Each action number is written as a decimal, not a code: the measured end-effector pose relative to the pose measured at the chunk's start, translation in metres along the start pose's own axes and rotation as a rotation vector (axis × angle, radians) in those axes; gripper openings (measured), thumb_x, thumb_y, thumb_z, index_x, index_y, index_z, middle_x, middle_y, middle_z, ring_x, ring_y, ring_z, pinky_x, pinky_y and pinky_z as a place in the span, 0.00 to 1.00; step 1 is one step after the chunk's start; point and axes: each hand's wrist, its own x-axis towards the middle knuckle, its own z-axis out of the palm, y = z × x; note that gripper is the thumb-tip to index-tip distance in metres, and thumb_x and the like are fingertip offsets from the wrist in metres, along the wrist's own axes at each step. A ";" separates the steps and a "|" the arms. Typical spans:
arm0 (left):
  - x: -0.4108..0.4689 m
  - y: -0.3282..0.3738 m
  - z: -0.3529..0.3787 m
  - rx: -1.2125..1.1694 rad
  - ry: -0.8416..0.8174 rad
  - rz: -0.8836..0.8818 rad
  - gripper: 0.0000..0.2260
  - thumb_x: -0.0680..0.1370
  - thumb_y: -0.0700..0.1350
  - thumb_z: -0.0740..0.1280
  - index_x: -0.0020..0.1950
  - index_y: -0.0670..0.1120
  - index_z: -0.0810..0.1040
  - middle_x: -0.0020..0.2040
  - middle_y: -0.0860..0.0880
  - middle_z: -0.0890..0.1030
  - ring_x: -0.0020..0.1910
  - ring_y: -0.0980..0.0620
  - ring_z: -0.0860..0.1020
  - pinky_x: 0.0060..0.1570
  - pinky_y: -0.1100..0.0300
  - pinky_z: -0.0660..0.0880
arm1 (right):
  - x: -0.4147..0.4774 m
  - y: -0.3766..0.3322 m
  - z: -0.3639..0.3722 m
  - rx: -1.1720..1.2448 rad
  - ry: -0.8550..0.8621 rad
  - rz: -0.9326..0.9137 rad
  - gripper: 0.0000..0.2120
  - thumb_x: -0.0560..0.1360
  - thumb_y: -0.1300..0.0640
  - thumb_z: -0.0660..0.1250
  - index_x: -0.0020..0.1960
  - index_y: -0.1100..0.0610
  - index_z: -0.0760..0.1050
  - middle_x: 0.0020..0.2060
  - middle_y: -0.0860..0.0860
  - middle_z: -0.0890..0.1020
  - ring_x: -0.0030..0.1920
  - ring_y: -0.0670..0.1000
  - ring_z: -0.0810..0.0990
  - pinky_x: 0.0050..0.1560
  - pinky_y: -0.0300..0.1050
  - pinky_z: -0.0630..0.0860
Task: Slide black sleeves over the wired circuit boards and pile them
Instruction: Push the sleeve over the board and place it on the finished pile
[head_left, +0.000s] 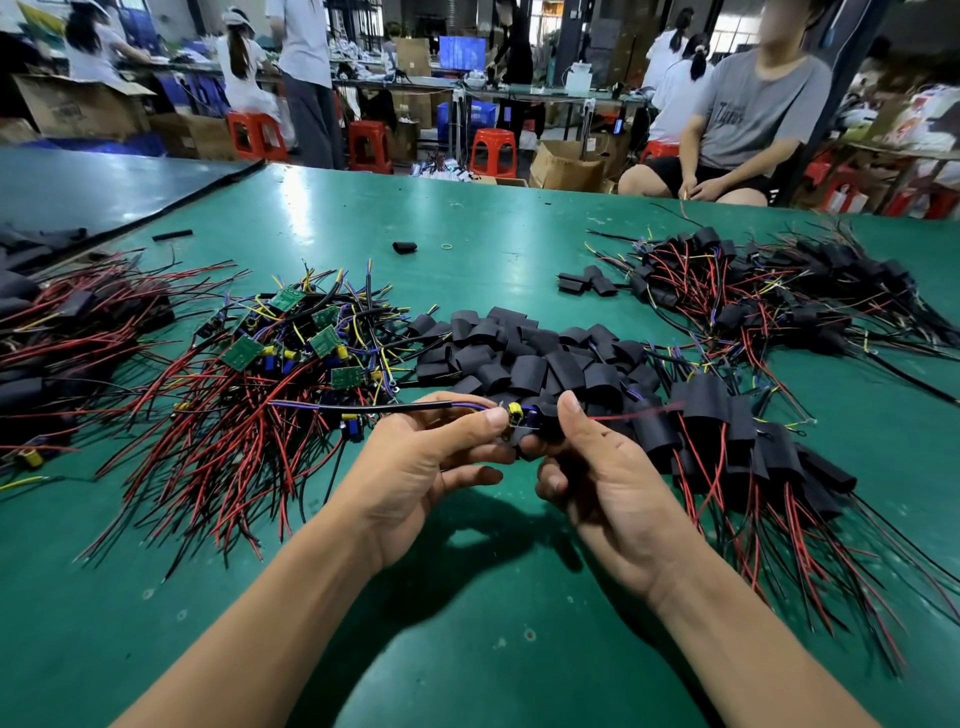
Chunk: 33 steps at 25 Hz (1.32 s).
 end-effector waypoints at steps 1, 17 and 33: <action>0.000 -0.001 0.000 -0.002 0.003 0.003 0.18 0.61 0.45 0.78 0.47 0.40 0.82 0.41 0.43 0.84 0.34 0.51 0.83 0.32 0.62 0.79 | -0.001 0.000 0.001 0.002 0.002 0.002 0.14 0.64 0.41 0.73 0.34 0.52 0.84 0.36 0.53 0.84 0.25 0.44 0.69 0.29 0.34 0.68; -0.001 -0.003 -0.004 0.058 -0.040 0.026 0.15 0.62 0.47 0.82 0.45 0.46 0.86 0.44 0.40 0.85 0.34 0.51 0.81 0.34 0.62 0.79 | -0.003 0.005 0.000 0.006 -0.048 -0.001 0.18 0.67 0.50 0.73 0.54 0.57 0.84 0.40 0.52 0.82 0.28 0.45 0.68 0.31 0.34 0.66; -0.004 0.001 -0.003 0.210 -0.022 0.154 0.11 0.63 0.45 0.78 0.43 0.49 0.85 0.39 0.42 0.84 0.32 0.49 0.80 0.31 0.63 0.75 | 0.000 0.005 -0.005 -0.132 -0.063 -0.064 0.17 0.71 0.47 0.70 0.57 0.52 0.82 0.44 0.52 0.83 0.28 0.46 0.71 0.28 0.34 0.69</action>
